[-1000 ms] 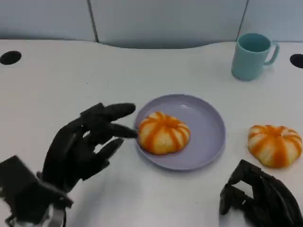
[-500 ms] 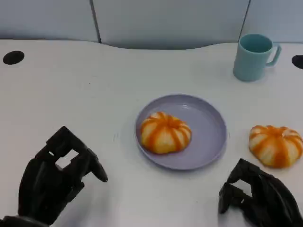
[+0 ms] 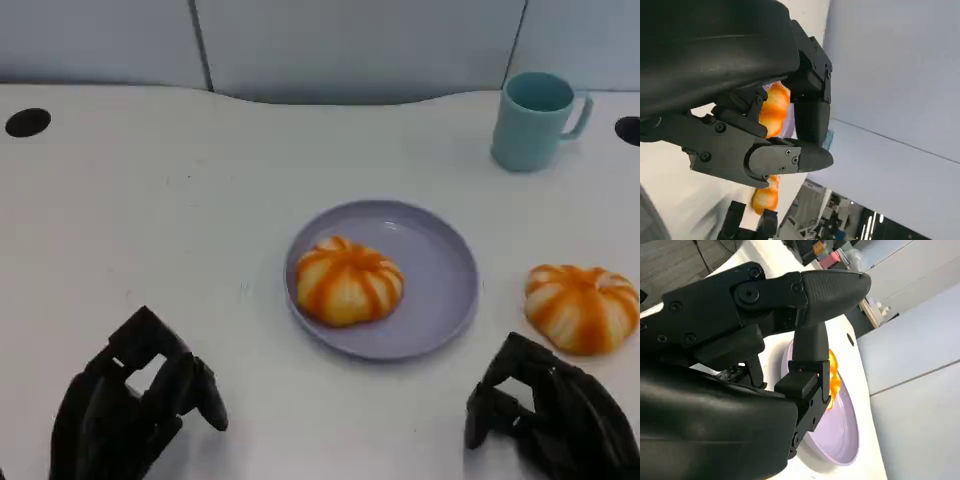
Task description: Grasp the bread from the table and place it into the plate.
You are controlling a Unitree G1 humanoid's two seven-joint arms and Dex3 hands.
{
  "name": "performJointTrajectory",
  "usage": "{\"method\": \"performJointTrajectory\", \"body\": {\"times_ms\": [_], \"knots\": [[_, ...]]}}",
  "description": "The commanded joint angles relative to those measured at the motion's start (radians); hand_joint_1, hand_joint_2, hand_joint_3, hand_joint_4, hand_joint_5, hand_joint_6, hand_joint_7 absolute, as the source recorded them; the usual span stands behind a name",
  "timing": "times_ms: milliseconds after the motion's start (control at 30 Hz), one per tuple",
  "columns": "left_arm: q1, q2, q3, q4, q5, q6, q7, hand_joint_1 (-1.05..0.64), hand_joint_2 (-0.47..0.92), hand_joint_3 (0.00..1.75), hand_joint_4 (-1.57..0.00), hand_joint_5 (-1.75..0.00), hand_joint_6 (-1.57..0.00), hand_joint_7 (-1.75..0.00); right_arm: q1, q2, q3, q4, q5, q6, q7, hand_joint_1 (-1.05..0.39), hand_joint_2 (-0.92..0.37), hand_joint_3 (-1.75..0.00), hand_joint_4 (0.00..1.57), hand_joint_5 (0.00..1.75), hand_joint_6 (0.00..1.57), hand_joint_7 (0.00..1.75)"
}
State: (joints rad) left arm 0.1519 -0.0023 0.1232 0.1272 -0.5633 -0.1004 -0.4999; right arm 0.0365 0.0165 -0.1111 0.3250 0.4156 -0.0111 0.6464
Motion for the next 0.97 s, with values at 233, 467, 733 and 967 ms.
{"method": "performJointTrajectory", "body": {"times_ms": [233,467,733,967], "knots": [[-0.01,0.005,0.047,0.036,-0.015,0.052,-0.032,-0.48,0.92,0.41,-0.83,-1.75,-0.53,-1.75,0.011,-0.022,-0.013,-0.014,0.011,0.004,-0.011,-0.58,-0.92,-0.36,0.72,1.75,0.64,1.48],[-0.03,0.002,0.06,0.071,-0.02,0.066,-0.071,-0.49,0.92,0.39,-0.83,-1.75,-0.54,-1.75,-0.013,-0.027,-0.022,0.028,0.018,-0.002,0.002,-0.62,-0.92,-0.32,0.72,1.74,0.63,1.49],[-0.038,-0.007,0.068,0.074,-0.014,0.075,-0.067,-0.5,0.92,0.39,-0.84,-1.75,-0.54,-1.75,-0.017,-0.025,-0.021,0.041,0.007,-0.02,-0.004,-0.61,-0.92,-0.32,0.73,1.75,0.64,1.49],[-0.05,-0.007,0.074,0.092,-0.008,0.059,-0.085,-0.48,0.92,0.39,-0.84,-1.75,-0.55,-1.75,-0.019,-0.028,-0.023,0.043,0.012,-0.014,0.002,-0.61,-0.92,-0.33,0.73,1.75,0.63,1.5]]}}
